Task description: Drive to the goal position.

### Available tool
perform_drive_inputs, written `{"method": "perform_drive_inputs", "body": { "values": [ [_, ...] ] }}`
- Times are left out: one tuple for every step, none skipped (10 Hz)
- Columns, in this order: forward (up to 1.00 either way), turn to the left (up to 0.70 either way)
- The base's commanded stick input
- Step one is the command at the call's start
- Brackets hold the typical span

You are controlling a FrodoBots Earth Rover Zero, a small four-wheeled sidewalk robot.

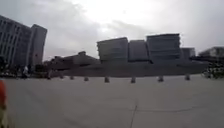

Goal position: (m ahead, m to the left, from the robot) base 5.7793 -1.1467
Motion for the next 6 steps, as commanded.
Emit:
{"method": "perform_drive_inputs", "body": {
  "values": [
    [0.85, 0.0],
    [0.85, 0.0],
    [0.85, 0.0],
    [0.85, 0.0],
    [0.85, 0.0],
    [0.85, 0.0]
  ]
}}
